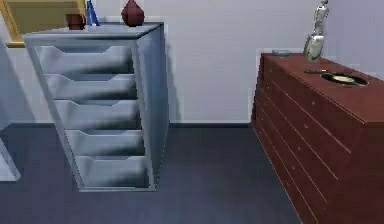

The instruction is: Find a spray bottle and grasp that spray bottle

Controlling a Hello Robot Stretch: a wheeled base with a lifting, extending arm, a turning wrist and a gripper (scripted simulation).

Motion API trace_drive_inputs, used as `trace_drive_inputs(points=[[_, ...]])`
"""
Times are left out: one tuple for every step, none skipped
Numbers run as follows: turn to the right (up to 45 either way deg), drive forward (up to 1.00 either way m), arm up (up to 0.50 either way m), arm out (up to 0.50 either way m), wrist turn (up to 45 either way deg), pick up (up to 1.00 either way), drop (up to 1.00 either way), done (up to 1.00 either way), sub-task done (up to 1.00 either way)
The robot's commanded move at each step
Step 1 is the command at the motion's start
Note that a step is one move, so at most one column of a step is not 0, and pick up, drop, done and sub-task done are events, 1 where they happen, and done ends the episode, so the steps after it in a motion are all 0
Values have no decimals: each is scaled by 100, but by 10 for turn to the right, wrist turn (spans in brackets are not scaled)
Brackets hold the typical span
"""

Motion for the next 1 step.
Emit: trace_drive_inputs(points=[[-450, 0, 0, 0, 0, 0, 0, 0, 0]])
